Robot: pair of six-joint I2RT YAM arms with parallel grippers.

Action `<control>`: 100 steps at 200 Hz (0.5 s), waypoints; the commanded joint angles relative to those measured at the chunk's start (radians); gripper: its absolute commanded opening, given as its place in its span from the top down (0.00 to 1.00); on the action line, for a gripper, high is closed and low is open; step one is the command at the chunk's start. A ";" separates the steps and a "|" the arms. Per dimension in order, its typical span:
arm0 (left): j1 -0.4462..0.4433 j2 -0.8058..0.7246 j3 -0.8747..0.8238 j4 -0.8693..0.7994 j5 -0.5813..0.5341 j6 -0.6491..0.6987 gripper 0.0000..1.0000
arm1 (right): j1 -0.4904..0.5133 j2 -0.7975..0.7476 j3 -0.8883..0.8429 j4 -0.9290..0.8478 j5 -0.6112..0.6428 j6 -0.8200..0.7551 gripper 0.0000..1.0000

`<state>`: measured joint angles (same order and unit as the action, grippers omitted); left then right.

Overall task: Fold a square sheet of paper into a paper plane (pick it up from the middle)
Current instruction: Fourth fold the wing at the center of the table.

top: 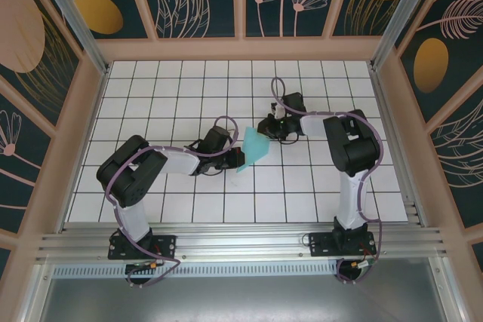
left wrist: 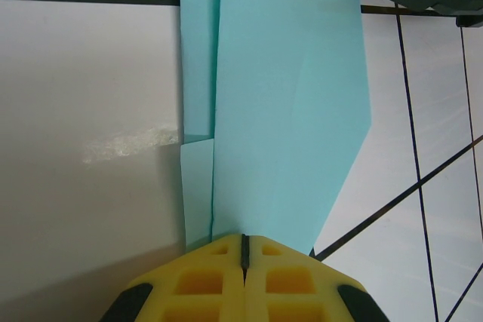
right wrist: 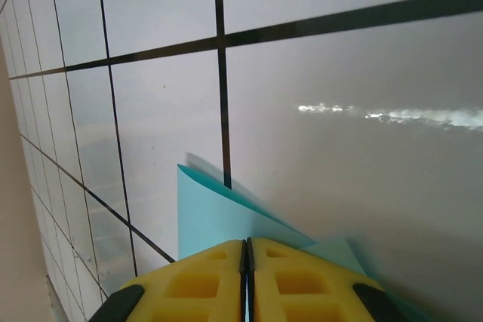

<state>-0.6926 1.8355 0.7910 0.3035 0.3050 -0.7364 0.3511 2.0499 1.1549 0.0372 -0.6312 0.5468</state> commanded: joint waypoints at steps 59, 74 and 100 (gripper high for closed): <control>0.011 0.055 -0.063 -0.247 -0.102 0.034 1.00 | -0.067 0.044 0.110 -0.061 0.050 -0.069 0.86; 0.011 0.054 -0.060 -0.247 -0.101 0.036 1.00 | -0.069 0.022 0.123 -0.069 0.037 -0.070 0.86; 0.012 0.053 -0.060 -0.250 -0.101 0.040 1.00 | -0.070 -0.022 0.141 -0.085 0.025 -0.072 0.85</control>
<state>-0.6926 1.8351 0.7910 0.3031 0.3050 -0.7326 0.2787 2.0815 1.2610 -0.0128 -0.5987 0.5018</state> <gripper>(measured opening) 0.070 0.146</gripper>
